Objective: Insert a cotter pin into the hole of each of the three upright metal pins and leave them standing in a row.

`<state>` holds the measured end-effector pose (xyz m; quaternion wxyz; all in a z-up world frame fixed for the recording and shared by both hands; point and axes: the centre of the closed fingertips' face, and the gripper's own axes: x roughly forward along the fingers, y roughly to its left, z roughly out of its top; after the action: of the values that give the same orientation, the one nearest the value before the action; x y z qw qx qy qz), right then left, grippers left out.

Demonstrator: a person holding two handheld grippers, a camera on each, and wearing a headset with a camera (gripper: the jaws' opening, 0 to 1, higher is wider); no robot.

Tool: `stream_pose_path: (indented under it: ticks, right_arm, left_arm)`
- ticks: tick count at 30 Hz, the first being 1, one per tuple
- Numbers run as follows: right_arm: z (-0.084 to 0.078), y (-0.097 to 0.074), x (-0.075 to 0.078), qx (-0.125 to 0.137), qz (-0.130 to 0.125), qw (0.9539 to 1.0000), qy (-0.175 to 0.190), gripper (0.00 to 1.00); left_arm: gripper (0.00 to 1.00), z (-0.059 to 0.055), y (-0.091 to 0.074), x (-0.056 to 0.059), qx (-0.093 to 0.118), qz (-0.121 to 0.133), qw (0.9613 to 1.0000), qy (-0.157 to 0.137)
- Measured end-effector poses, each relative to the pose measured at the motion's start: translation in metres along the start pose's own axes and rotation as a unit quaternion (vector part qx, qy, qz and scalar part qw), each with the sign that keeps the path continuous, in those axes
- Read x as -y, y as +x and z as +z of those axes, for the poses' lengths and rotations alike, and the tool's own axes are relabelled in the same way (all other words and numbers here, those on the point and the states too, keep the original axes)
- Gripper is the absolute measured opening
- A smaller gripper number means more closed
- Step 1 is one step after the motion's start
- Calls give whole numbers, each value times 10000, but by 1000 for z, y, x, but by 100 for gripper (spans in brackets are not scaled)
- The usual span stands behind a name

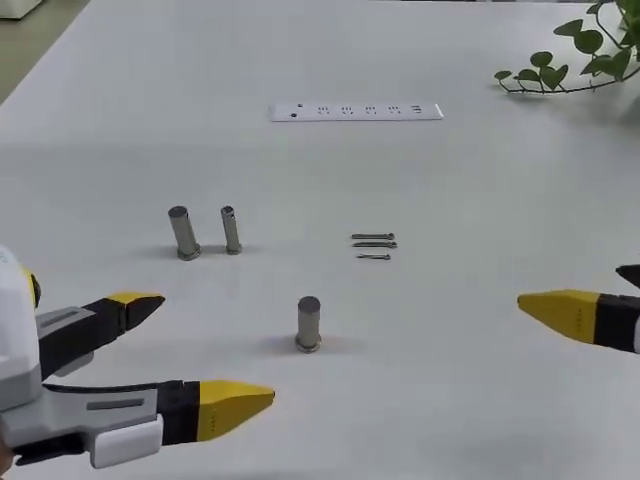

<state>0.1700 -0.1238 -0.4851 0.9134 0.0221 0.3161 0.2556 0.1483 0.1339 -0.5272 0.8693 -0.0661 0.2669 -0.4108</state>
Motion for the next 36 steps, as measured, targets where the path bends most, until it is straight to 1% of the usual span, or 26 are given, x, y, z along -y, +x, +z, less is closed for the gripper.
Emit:
stream_pose_path:
  ticks: [2, 7, 10, 12, 13, 15, 19, 20, 21, 23, 25, 27, 28, 30, 31, 32, 33, 34, 36]
  right_arm:
    - [4, 4, 1, -105, 25, 9997, -223, 76]
    - [17, 10, 0, -118, 166, 9987, -469, 74]
    - [21, 13, 3, -243, 203, 9971, -687, 70]
    - [23, 16, 1, -334, 338, 9950, -878, 67]
    - [24, 17, -2, -383, 443, 9928, -1043, 64]
    - [26, 20, -5, -480, 506, 9902, -1210, 58]
    - [28, 30, -6, -637, 589, 9862, -1411, 58]
    - [28, 33, -7, -693, 638, 9845, -1479, 57]
    - [29, 35, -6, -722, 655, 9839, -1495, 57]
    - [29, 40, -6, -816, 722, 9809, -1609, 55]
    - [30, 45, -5, -896, 773, 9777, -1733, 54]
    - [31, 49, -6, -973, 844, 9739, -1869, 51]
    - [31, 54, -5, -1026, 896, 9711, -1958, 50]
    - [33, 58, -4, -1088, 904, 9675, -2098, 47]
    - [34, 60, -2, -1084, 854, 9649, -2234, 45]
    - [37, 63, 0, -1073, 809, 9613, -2404, 42]
    - [37, 65, 1, -1108, 804, 9584, -2503, 41]
    - [39, 67, 1, -1108, 805, 9588, -2488, 40]
    - [42, 72, 1, -1111, 840, 9575, -2527, 38]
  left_arm:
    - [99, -1, -2, 0, -16, 18, 10000, 4]
    - [99, 0, -7, 0, 28, 52, 10000, -29]
    - [99, 2, -10, -4, 98, 128, 9998, -66]
    - [99, 4, -12, -6, 121, 154, 9997, -109]
    - [99, 4, -14, -7, 140, 156, 9997, -132]
    - [99, 5, -16, -8, 166, 170, 9996, -132]
    - [99, 5, -19, -11, 152, 215, 9995, -150]
    - [99, 5, -19, -11, 149, 223, 9995, -154]
    - [99, 6, -20, -10, 149, 233, 9995, -136]
    - [99, 7, -21, -9, 138, 245, 9996, -49]
    - [99, 7, -21, -9, 132, 216, 9997, -38]
    - [99, 6, -21, -8, 78, 169, 9998, -18]
    - [99, 5, -21, -8, 33, 149, 9999, 21]
    - [99, 5, -20, -8, 15, 155, 9999, 34]
    - [99, 5, -20, -9, 2, 164, 9999, 26]
    - [99, 4, -20, -10, -21, 185, 9998, -10]
    - [99, 2, -20, -12, -44, 221, 9997, -44]
    - [99, 2, -20, -13, -57, 240, 9997, -49]
    - [99, -1, -20, -14, -89, 273, 9996, -42]
